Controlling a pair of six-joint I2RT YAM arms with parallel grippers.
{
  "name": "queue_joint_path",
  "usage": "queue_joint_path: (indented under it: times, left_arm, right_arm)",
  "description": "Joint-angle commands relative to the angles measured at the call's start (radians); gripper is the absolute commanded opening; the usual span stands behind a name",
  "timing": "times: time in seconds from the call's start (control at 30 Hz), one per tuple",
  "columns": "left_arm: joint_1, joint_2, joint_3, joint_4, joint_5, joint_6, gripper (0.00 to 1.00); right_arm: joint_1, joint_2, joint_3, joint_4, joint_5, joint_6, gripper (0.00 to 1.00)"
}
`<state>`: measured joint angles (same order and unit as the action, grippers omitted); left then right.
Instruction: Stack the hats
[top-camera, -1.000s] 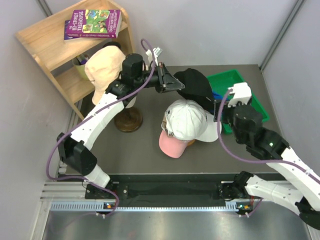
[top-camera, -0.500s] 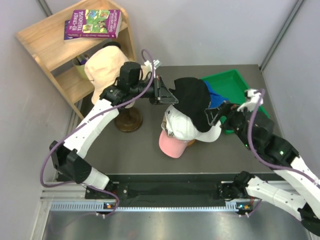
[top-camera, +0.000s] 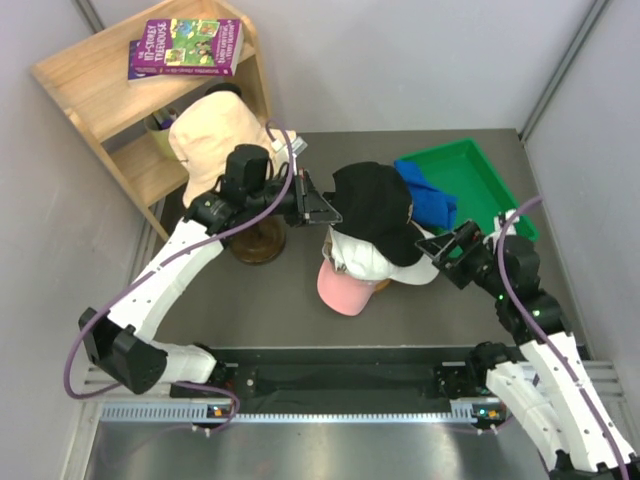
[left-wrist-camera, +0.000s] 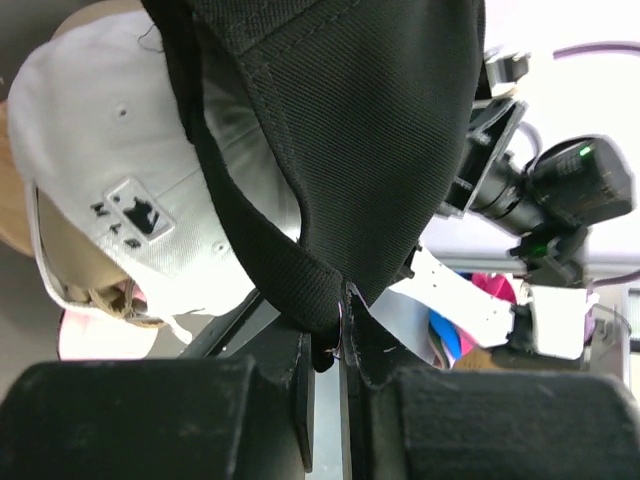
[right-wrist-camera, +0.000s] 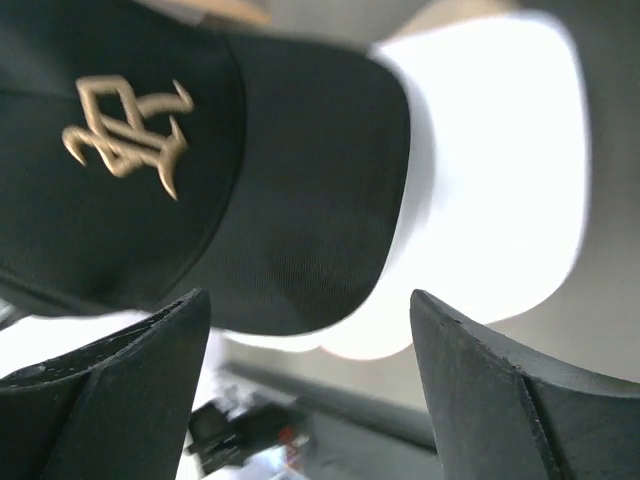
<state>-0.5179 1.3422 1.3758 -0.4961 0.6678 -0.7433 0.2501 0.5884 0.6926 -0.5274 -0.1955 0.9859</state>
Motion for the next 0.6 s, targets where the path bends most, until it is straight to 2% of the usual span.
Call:
queue_joint_path:
  times: [0.0, 0.13, 0.23, 0.4, 0.57]
  left_arm:
    - [0.004, -0.092, -0.069, 0.109, -0.040, -0.067, 0.00]
    - [0.004, -0.121, -0.121, 0.126, -0.059, -0.082, 0.00]
    - [0.004, -0.136, -0.138, 0.129, -0.066, -0.085, 0.00]
    - [0.002, -0.135, -0.149, 0.134, -0.065, -0.091, 0.00]
    - [0.002, -0.126, -0.149, 0.133, -0.059, -0.087, 0.00]
  right_arm:
    - [-0.014, -0.103, -0.121, 0.167, -0.131, 0.220, 0.79]
    - [-0.014, -0.188, -0.234, 0.253, -0.117, 0.316, 0.78]
    - [-0.014, -0.226, -0.300, 0.358, -0.099, 0.324, 0.77]
    - [-0.015, -0.207, -0.355, 0.532, -0.104, 0.313, 0.75]
    - [-0.014, -0.142, -0.344, 0.595, -0.111, 0.249, 0.74]
